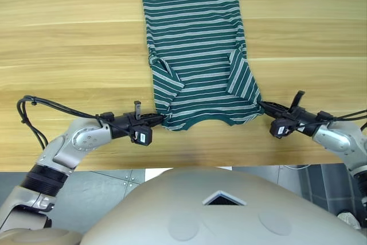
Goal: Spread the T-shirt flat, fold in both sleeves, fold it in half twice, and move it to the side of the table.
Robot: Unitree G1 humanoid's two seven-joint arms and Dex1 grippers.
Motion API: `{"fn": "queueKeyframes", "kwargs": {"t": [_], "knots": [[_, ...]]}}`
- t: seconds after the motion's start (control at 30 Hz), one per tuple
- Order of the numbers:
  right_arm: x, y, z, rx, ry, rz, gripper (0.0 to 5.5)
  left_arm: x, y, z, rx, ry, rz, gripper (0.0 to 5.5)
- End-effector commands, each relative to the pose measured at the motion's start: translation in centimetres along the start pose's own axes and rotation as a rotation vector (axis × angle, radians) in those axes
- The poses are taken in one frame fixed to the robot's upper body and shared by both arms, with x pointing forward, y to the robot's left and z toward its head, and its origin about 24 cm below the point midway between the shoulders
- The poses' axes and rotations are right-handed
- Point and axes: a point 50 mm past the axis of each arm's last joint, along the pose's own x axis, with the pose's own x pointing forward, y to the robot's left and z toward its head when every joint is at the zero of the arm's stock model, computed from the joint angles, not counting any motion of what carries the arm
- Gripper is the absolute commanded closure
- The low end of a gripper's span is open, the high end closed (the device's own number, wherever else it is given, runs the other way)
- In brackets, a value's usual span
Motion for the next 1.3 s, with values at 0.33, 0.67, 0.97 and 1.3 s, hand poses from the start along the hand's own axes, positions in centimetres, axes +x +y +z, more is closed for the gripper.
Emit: {"fn": "queueKeyframes", "kwargs": {"t": [0.33,0.67,0.97,1.3], "knots": [[-3.3,0.8,4.3,0.238,-0.140,-0.114,5.47,-3.4,-6.7,1.7,-0.389,-0.017,-0.044,5.50],[-2.1,-2.3,5.1,0.334,-0.199,-0.343,5.47,-3.1,1.9,2.1,-0.382,-0.185,0.515,5.50],[2.8,-8.5,3.9,0.254,-0.192,-0.596,5.47,-2.6,7.4,0.2,-0.351,-0.152,0.742,5.50],[10.0,-13.8,1.5,0.298,-0.081,-0.704,5.47,0.3,12.0,-5.5,-0.403,-0.020,0.823,5.50]]}}
